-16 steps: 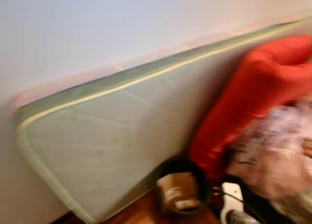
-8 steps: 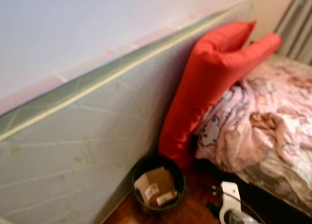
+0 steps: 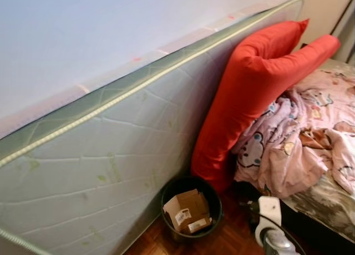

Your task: Clean up the room

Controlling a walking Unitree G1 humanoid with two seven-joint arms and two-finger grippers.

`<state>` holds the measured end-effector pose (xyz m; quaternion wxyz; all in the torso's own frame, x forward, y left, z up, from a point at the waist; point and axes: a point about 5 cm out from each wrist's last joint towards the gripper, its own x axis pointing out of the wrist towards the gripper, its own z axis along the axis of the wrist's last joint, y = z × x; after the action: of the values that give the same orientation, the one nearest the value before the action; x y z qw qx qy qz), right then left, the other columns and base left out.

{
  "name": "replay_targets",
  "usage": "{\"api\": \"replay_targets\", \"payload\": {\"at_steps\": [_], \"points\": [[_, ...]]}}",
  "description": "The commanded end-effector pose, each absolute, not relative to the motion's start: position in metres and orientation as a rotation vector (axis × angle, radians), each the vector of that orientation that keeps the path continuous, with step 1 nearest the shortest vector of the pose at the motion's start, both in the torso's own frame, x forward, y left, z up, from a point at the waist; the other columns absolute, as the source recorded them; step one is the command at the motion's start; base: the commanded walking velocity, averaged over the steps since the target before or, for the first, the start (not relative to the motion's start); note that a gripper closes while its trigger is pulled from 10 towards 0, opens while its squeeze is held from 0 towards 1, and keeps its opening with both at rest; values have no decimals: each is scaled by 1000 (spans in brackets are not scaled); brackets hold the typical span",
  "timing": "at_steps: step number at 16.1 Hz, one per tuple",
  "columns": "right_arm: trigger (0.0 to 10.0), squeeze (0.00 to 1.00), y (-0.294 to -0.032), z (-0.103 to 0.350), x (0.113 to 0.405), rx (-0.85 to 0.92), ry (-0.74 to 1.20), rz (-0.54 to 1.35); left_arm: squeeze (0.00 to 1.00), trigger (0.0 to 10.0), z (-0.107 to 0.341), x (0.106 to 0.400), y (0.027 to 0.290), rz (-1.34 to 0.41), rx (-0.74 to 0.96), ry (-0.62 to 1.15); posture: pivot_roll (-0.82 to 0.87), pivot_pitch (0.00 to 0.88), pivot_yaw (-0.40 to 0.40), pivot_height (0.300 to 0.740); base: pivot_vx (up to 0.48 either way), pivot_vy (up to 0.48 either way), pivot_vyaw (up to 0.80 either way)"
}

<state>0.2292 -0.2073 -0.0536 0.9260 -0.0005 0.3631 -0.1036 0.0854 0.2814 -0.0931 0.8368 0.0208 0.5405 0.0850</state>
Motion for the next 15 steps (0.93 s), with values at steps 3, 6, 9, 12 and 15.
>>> {"api": "replay_targets", "payload": {"at_steps": [3,6,9,12,15], "points": [[10000,0,-231,-27,247,41,486,-260,0,10000,-94,82,283,183,47,1163,-78,0,-36,740,0,0,0],[10000,0,-259,28,284,61,173,-300,0,10000,-94,81,283,183,50,1164,-82,0,-41,740,0,0,0],[10000,0,-236,43,298,44,75,-202,0,10000,-94,80,283,185,48,1163,-88,0,-46,740,0,0,0],[10000,0,-228,32,288,-11,103,-154,0,10000,-94,80,283,187,43,1163,-88,0,-56,740,0,0,0],[10000,0,-254,-38,219,-154,569,-200,0,10000,-95,80,281,179,48,1170,-80,0,-56,740,0,0,0]]}}
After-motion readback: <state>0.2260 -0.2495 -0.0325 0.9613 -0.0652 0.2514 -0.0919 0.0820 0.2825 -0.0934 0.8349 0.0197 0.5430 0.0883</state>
